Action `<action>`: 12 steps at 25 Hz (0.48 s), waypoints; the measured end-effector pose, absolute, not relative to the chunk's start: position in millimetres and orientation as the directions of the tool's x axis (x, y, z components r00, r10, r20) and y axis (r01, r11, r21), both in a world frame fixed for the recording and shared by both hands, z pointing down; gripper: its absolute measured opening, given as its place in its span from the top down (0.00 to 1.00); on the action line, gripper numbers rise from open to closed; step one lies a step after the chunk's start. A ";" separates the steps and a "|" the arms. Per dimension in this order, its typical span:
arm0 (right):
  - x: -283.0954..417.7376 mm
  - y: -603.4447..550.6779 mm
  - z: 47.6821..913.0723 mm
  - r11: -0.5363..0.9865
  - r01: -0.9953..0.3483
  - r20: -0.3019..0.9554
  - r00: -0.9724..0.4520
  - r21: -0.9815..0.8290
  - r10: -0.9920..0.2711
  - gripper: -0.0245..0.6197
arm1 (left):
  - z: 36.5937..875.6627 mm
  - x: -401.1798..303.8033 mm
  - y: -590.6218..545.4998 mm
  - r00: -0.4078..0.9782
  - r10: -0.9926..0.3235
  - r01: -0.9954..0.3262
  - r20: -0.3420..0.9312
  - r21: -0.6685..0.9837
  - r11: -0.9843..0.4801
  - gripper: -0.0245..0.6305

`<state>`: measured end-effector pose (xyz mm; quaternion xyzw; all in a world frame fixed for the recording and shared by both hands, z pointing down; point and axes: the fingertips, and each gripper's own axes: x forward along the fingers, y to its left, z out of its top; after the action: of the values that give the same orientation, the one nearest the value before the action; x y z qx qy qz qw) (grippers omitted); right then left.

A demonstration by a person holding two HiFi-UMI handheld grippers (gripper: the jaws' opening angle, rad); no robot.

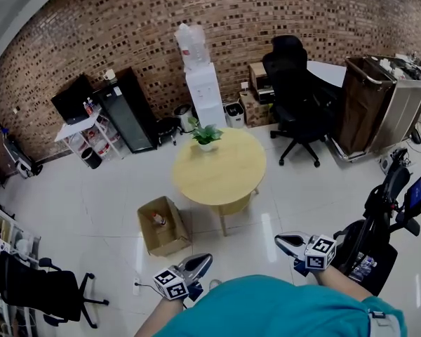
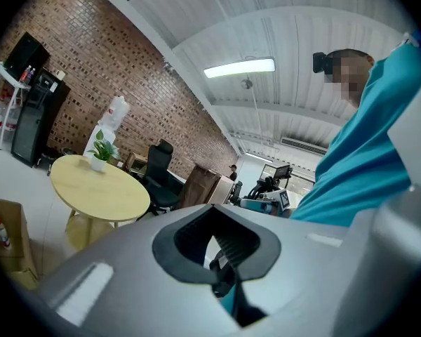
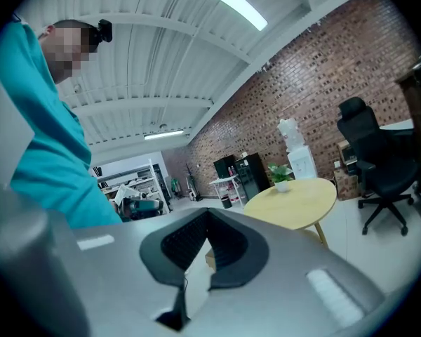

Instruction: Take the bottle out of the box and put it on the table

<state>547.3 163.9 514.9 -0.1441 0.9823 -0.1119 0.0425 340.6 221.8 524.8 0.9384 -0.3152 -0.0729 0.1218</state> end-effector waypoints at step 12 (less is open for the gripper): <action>408.5 102.4 483.7 0.886 -0.377 -0.045 -0.914 -0.270 -0.402 0.96 | 515.5 184.6 154.5 0.837 -0.538 -0.501 -0.101 0.255 -0.827 0.96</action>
<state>408.5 102.4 483.7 -0.2008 0.9698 -0.1291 0.0500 184.6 154.5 515.5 0.9521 -0.2727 -0.0843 0.1098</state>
